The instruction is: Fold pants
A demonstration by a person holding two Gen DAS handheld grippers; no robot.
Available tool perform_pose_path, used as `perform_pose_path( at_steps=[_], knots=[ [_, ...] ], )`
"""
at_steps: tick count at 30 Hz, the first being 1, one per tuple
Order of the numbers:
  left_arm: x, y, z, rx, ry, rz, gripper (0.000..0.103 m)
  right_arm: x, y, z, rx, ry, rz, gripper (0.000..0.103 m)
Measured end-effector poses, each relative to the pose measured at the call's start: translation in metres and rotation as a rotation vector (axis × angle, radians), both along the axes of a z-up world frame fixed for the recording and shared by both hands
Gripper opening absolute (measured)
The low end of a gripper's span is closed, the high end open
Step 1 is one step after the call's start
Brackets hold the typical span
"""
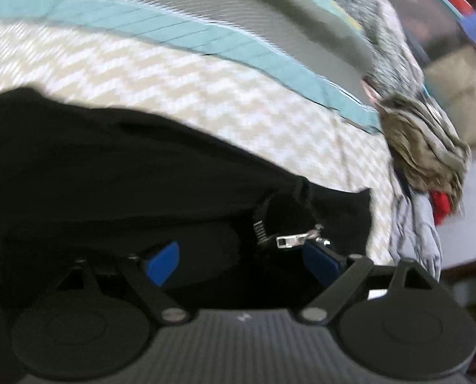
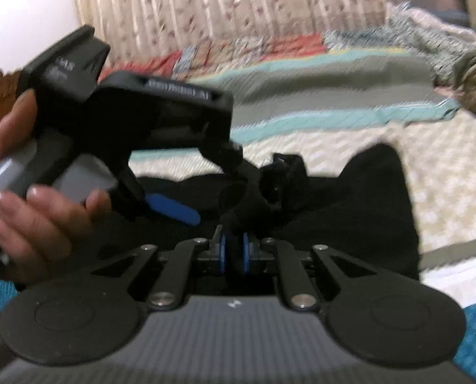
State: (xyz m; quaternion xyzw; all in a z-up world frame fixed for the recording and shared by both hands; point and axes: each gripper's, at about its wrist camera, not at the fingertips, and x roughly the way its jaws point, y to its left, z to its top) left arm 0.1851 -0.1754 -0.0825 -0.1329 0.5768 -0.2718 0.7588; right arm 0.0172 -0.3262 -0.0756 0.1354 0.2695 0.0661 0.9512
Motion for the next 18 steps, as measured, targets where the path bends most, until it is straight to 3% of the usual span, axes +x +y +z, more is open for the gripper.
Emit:
perform_pose_path(
  at_steps=[5,9,12,14,15,16,18],
  knots=[
    [0.003,0.028,-0.014,-0.096,0.068,0.057,0.088,0.006,0.005,-0.012,-0.021,0.056,0.024,0.013],
    [0.001,0.024,-0.008,-0.144,0.062,0.013,0.089,0.005,0.01,-0.008,-0.06,0.055,0.051,0.016],
    [-0.003,0.016,-0.002,-0.172,0.043,-0.036,0.09,0.002,0.018,-0.009,-0.145,0.034,0.087,0.018],
    [-0.005,0.005,-0.002,-0.135,0.016,-0.048,0.087,-0.005,0.026,-0.009,-0.186,0.022,0.12,0.023],
    [-0.006,-0.001,-0.004,-0.093,0.003,-0.058,0.073,-0.008,0.026,-0.007,-0.168,0.014,0.141,0.029],
    [-0.008,-0.008,-0.007,-0.061,-0.006,-0.077,0.051,-0.012,0.024,-0.003,-0.134,0.002,0.163,0.032],
    [-0.013,-0.016,-0.012,0.028,-0.056,-0.092,0.031,-0.022,0.014,0.004,-0.059,-0.021,0.165,0.044]
  ],
)
